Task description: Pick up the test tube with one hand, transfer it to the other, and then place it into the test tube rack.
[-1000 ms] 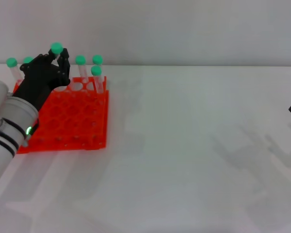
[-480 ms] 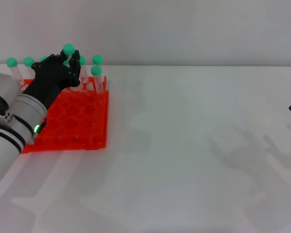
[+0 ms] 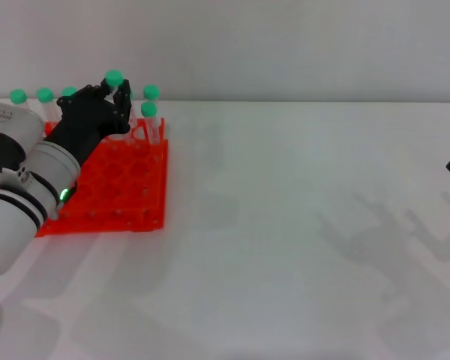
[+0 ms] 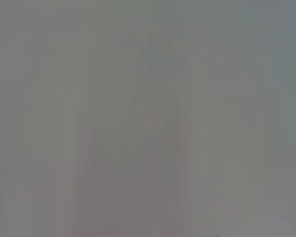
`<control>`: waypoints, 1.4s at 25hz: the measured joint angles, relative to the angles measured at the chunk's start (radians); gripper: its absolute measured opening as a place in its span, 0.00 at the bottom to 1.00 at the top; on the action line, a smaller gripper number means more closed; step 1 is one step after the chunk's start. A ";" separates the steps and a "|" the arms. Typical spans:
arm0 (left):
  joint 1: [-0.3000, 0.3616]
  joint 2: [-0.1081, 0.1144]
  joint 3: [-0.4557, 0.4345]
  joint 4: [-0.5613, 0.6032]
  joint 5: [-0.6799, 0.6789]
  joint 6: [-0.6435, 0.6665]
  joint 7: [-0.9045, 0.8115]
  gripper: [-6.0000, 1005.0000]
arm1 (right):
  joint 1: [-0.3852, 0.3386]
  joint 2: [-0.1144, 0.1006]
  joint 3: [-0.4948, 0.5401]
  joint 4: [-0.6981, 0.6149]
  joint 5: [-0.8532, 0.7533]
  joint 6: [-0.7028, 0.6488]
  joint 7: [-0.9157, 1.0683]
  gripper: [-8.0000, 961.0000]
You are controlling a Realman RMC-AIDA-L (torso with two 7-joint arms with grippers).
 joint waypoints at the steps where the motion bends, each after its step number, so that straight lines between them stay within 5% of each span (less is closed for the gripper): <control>1: -0.002 0.000 0.000 0.000 0.003 0.003 0.000 0.22 | 0.000 0.000 0.000 0.000 0.000 0.000 0.000 0.82; 25: 0.018 -0.006 -0.004 -0.023 0.036 0.133 0.000 0.23 | -0.007 -0.003 0.002 -0.008 0.002 0.006 0.000 0.82; 31: 0.076 -0.007 -0.007 -0.063 0.028 0.073 0.000 0.29 | -0.011 -0.005 0.010 -0.009 0.006 0.007 0.000 0.82; 34: 0.164 -0.008 -0.008 -0.081 0.004 -0.034 -0.001 0.31 | -0.011 -0.006 0.011 -0.009 0.008 -0.002 -0.001 0.82; 35: 0.164 -0.008 -0.008 -0.081 0.004 -0.034 -0.001 0.41 | -0.011 -0.007 0.012 -0.009 0.009 -0.005 -0.003 0.82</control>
